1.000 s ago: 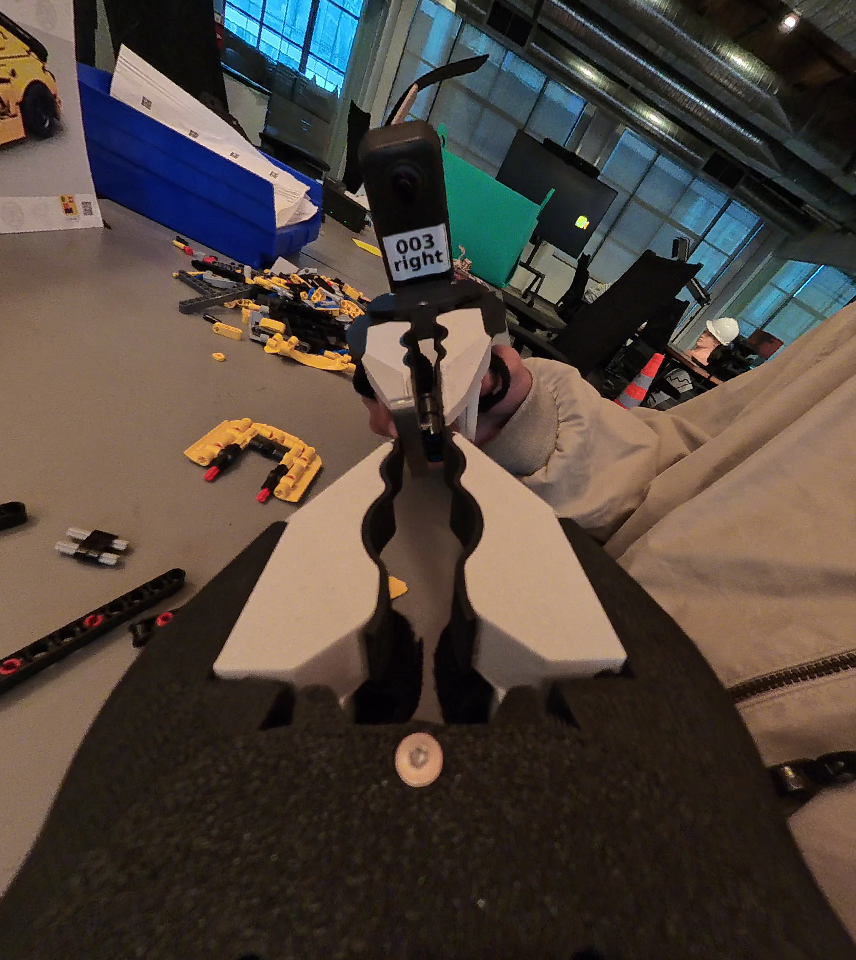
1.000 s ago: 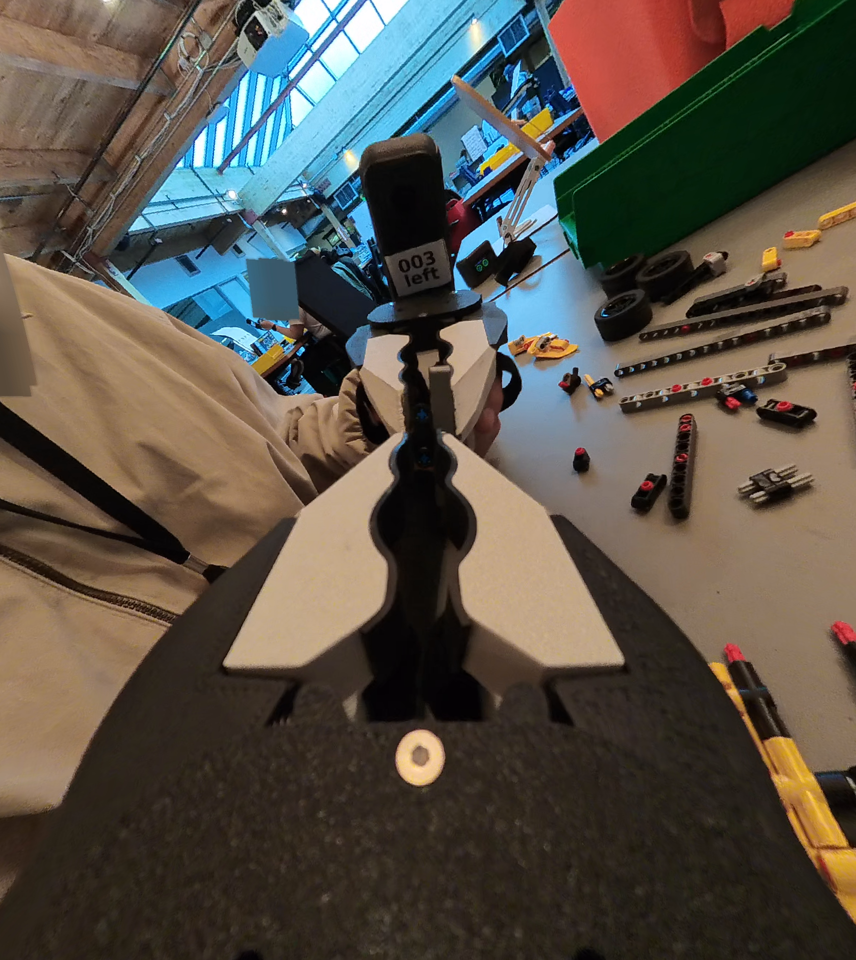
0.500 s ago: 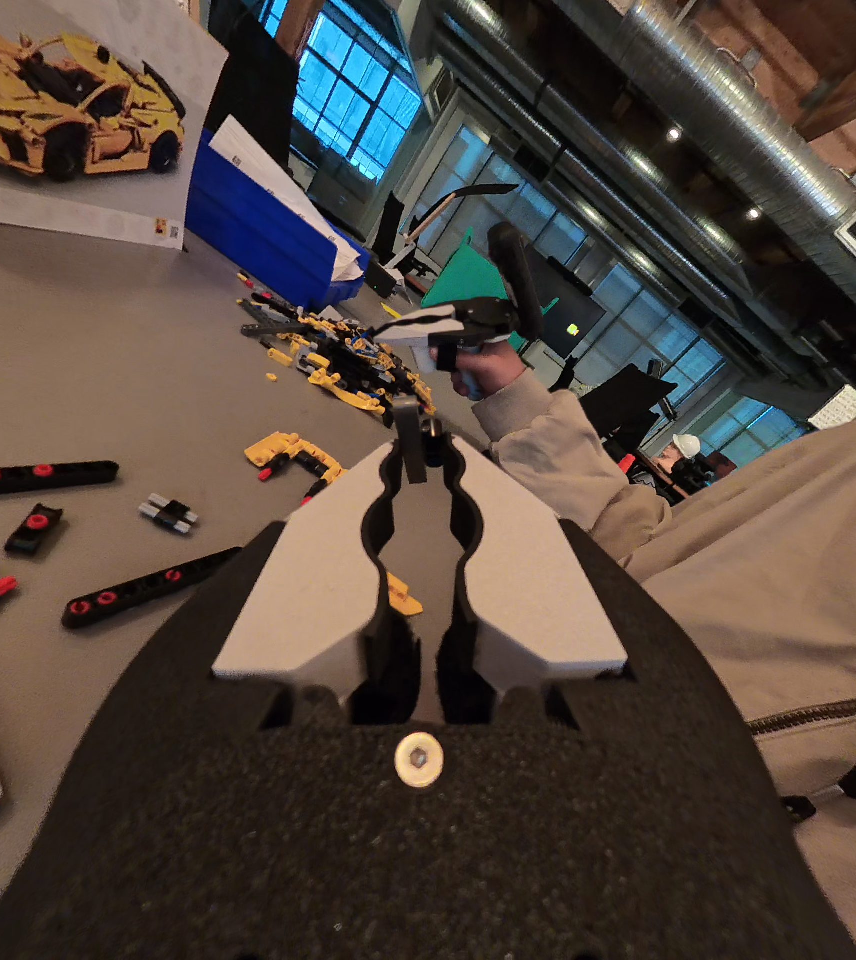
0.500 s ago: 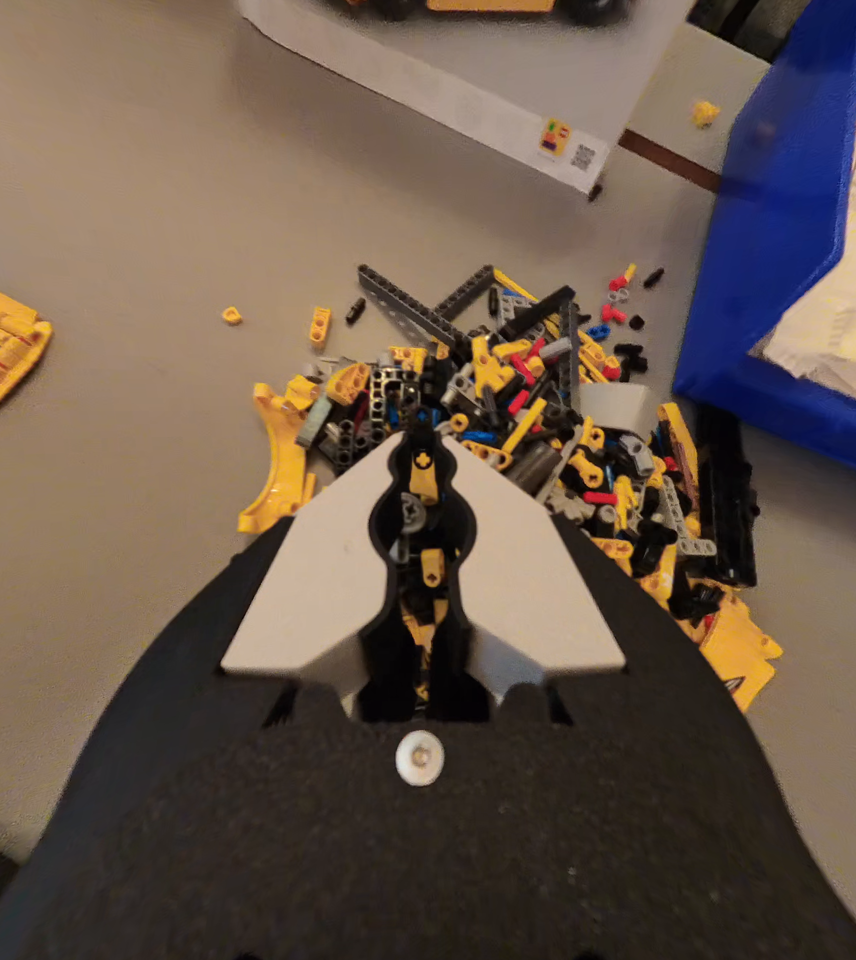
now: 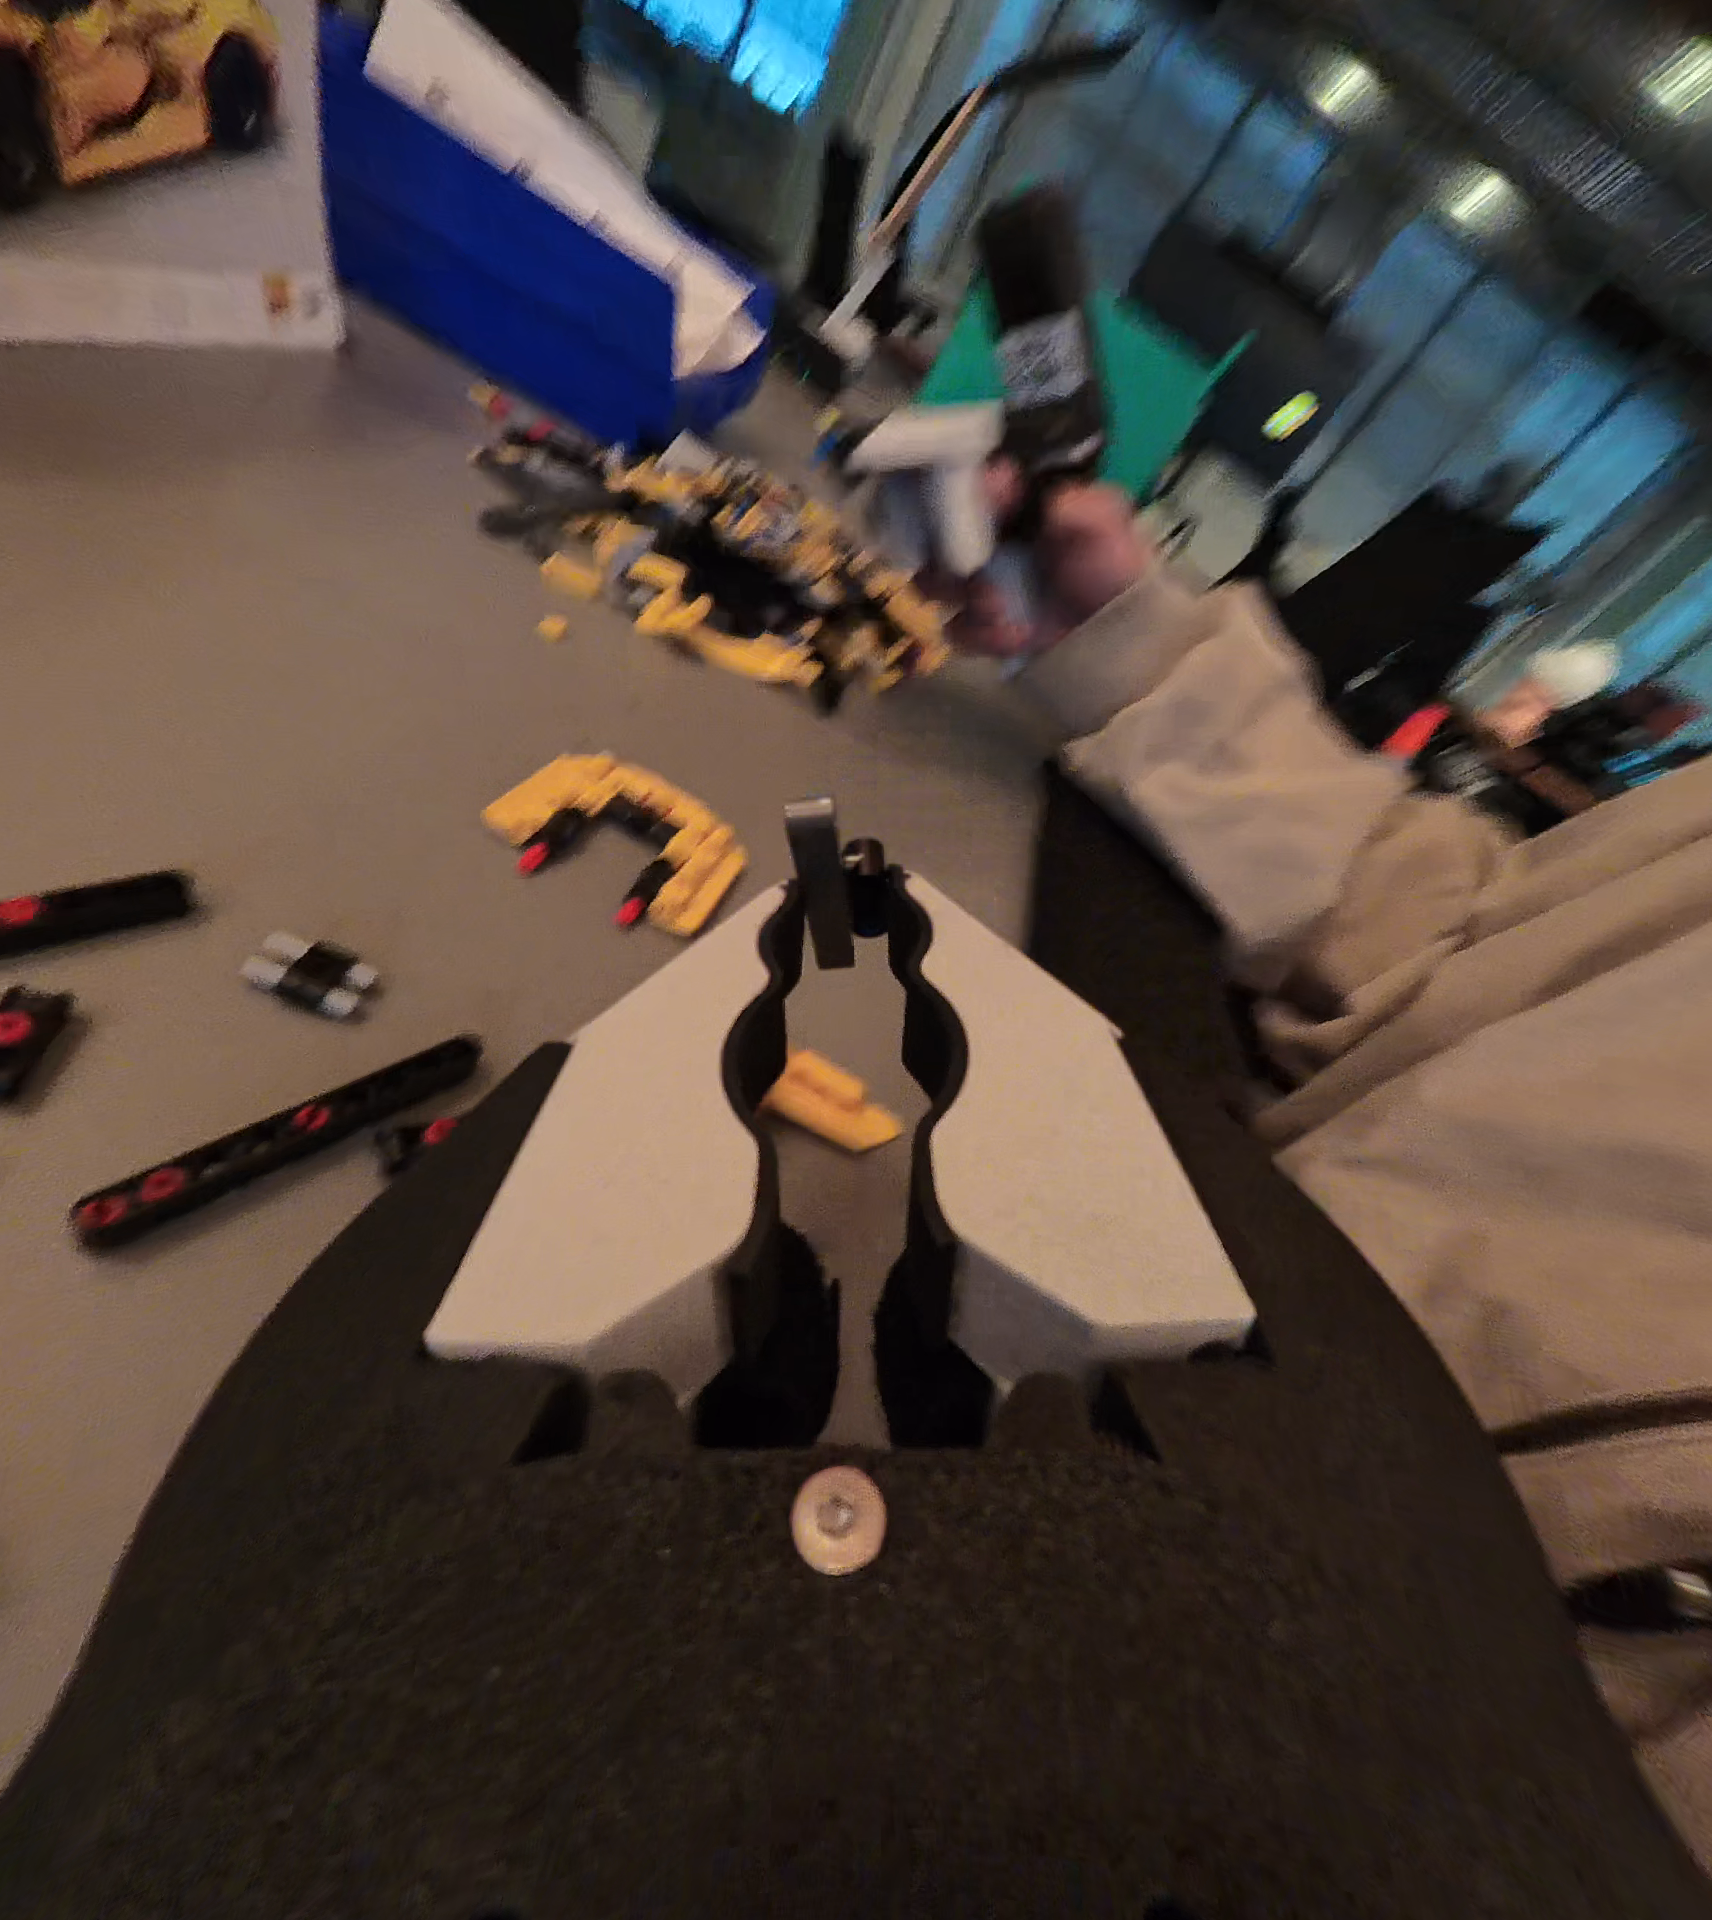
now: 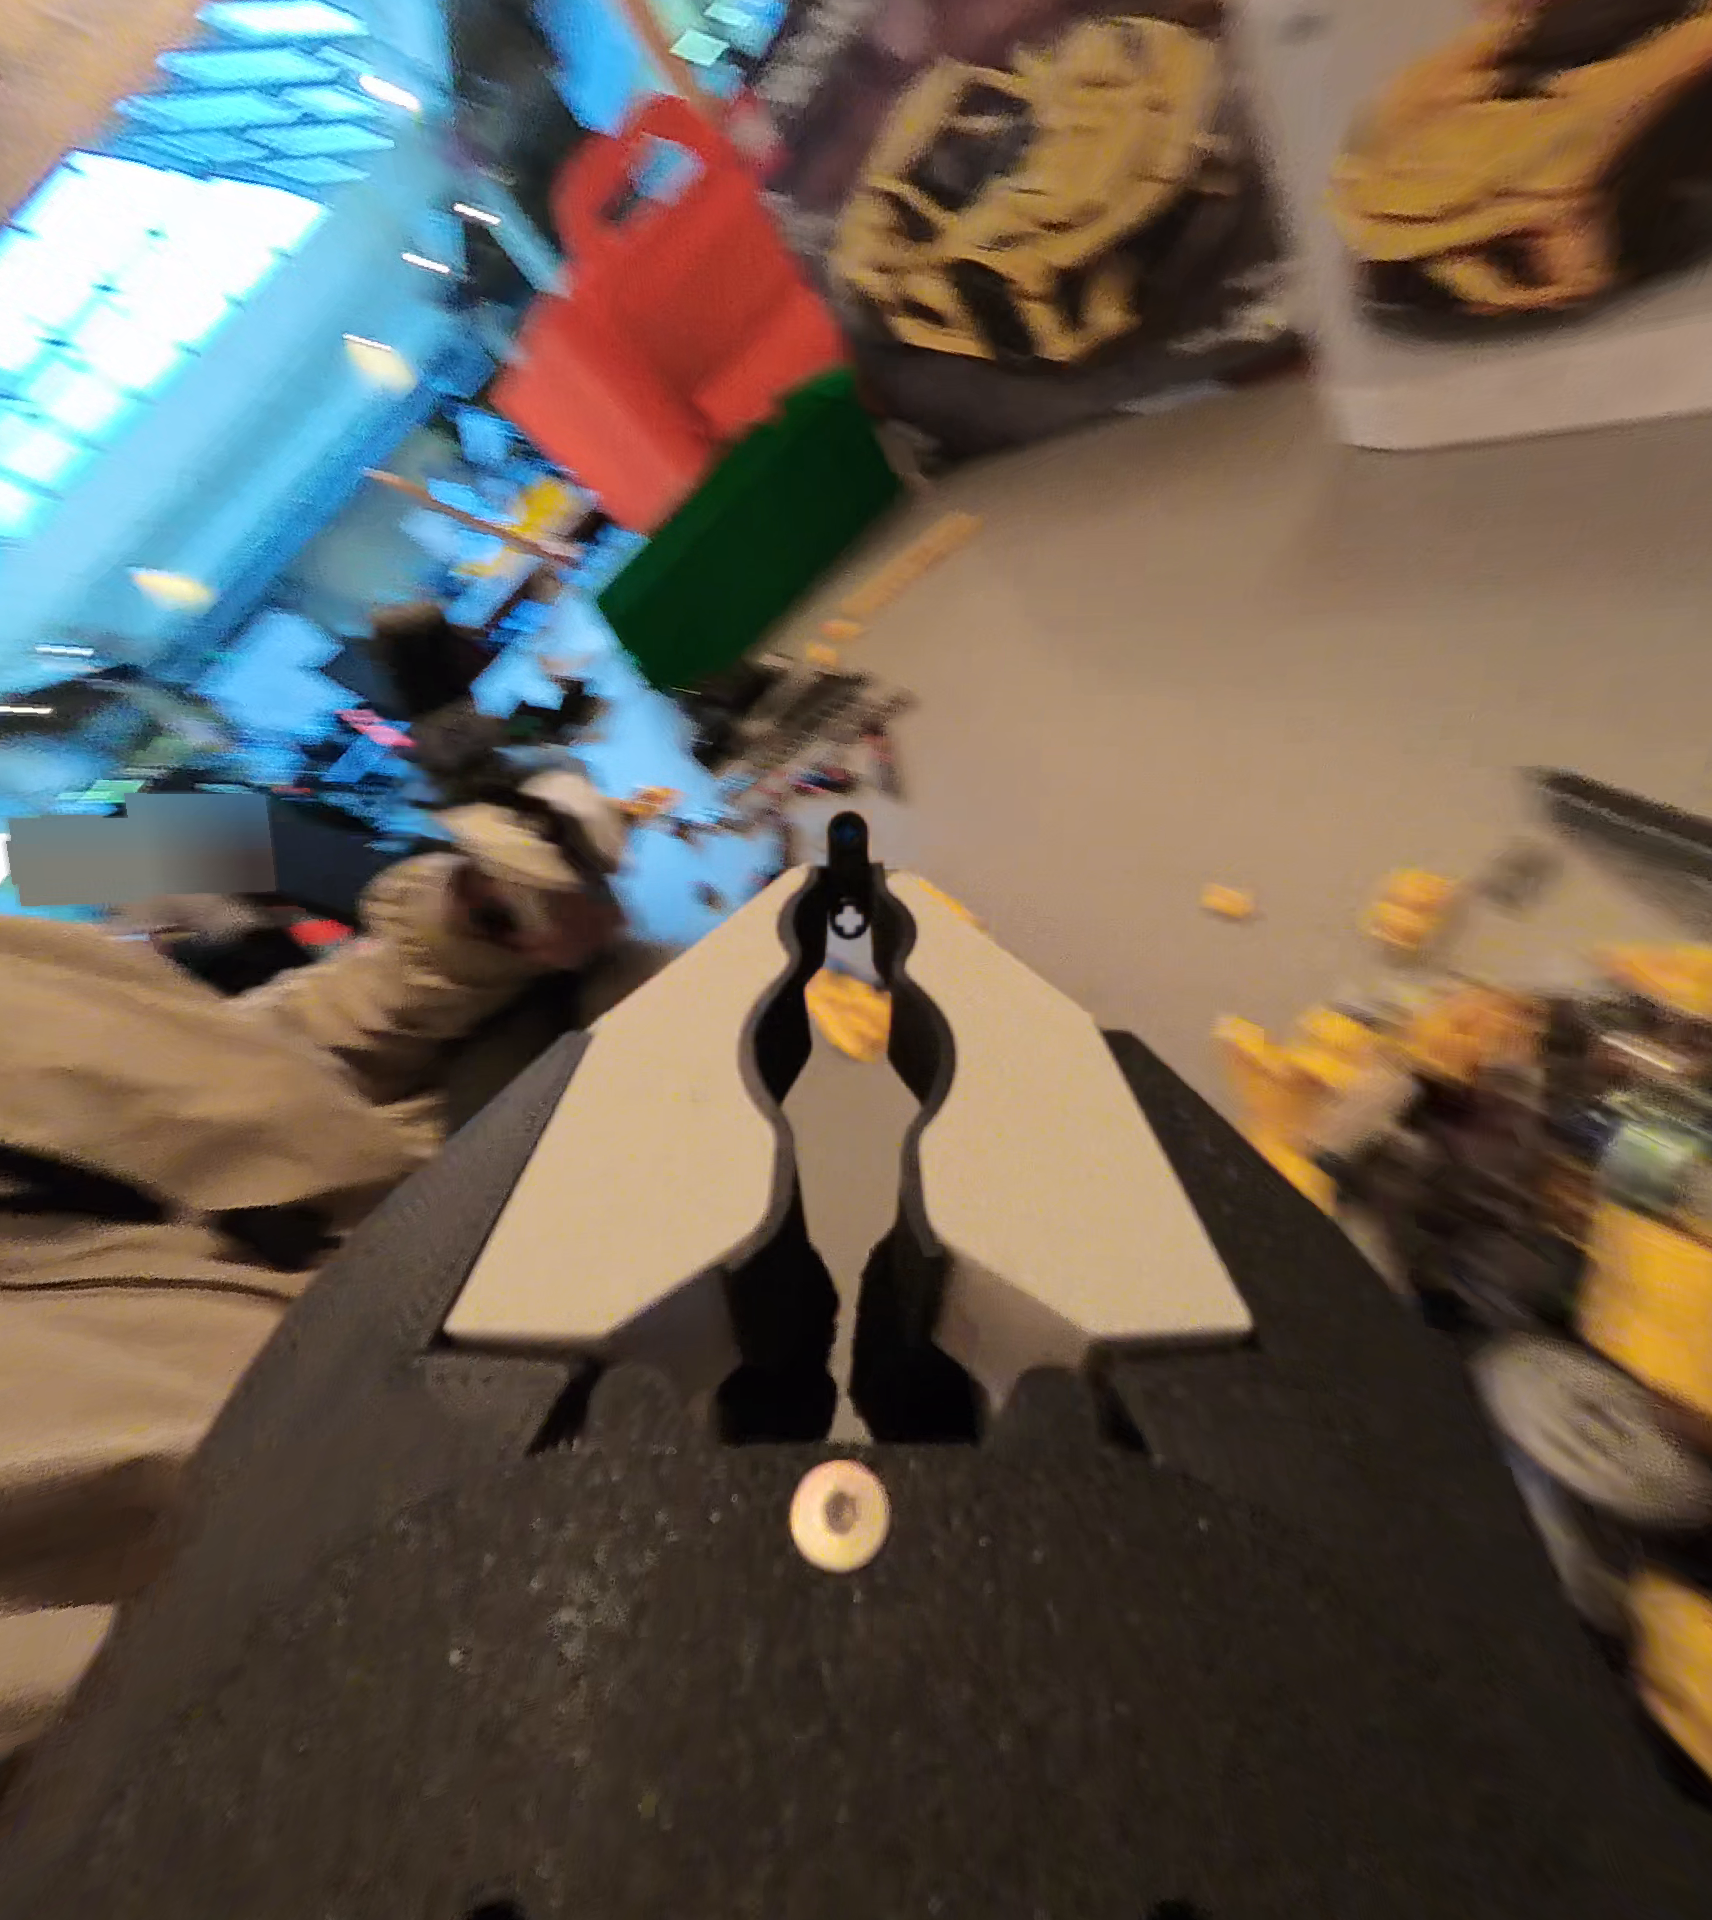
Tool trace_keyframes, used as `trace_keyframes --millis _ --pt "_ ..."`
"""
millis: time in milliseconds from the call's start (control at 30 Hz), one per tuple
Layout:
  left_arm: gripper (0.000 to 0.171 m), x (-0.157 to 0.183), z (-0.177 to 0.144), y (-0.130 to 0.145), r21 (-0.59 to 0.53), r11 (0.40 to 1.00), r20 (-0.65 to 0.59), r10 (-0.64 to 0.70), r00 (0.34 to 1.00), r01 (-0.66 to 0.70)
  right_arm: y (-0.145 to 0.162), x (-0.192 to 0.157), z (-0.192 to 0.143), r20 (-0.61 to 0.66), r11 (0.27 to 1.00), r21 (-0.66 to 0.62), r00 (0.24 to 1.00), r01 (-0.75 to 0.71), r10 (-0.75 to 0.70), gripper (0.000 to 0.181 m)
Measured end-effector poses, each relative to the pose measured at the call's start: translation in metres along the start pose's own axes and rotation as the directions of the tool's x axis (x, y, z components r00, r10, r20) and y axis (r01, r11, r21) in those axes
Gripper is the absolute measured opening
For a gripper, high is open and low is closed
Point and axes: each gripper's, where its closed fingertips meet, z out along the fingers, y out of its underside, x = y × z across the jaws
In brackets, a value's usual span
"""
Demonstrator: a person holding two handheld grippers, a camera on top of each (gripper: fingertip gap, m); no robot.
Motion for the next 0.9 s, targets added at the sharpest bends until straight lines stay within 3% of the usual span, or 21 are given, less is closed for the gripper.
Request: trace_keyframes --millis 133,233,300,367,433,500,533,600,667,900 --pt "0.015 -0.013 0.012 0.031 -0.218 0.956 0.148 0.234 0.961 -0.199 0.017 -0.057 0.067 0.226 0.998 -0.061 0.974 0.001 0.013 0.007" --pt "0.016 -0.018 0.015 0.043 -0.348 0.851 0.216 0.480 0.850 -0.393 0.035 -0.085 0.111 0.307 0.998 -0.057 0.952 0.039 -0.019 0.007" --pt "0.016 -0.012 0.020 0.047 -0.388 0.770 0.200 0.608 0.769 -0.507 0.039 -0.101 0.123 0.381 0.999 -0.049 0.924 -0.011 0.029 0.007" --pt "0.020 -0.010 0.023 0.051 -0.409 0.737 0.197 0.647 0.737 -0.538 0.045 -0.102 0.128 0.383 0.997 -0.069 0.923 -0.024 0.048 0.007" --pt "0.030 -0.004 0.023 0.043 -0.337 0.798 0.195 0.579 0.792 -0.500 0.053 -0.097 0.131 0.351 0.995 -0.102 0.936 -0.008 0.043 0.007" --pt "0.030 0.004 0.016 0.015 -0.145 0.915 0.187 0.399 0.898 -0.376 0.057 -0.098 0.133 0.346 0.994 -0.110 0.937 0.000 0.038 0.007" --pt "0.030 0.010 0.010 -0.001 -0.026 0.959 0.136 0.283 0.949 -0.282 0.058 -0.099 0.134 0.348 0.993 -0.117 0.937 0.003 0.038 0.008" --pt "0.030 0.020 0.000 -0.026 0.147 0.985 0.008 0.088 0.996 -0.088 0.061 -0.105 0.137 0.368 0.991 -0.129 0.929 0.016 0.033 0.007" --pt "0.030 0.022 -0.005 -0.033 0.192 0.981 -0.040 0.025 0.999 -0.017 0.063 -0.113 0.139 0.398 0.991 -0.132 0.917 0.017 0.037 0.007" --pt "0.017 0.026 -0.002 -0.030 0.173 0.983 -0.026 0.070 0.997 -0.064 0.068 -0.129 0.145 0.454 0.990 -0.142 0.888 -0.001 0.066 0.008"
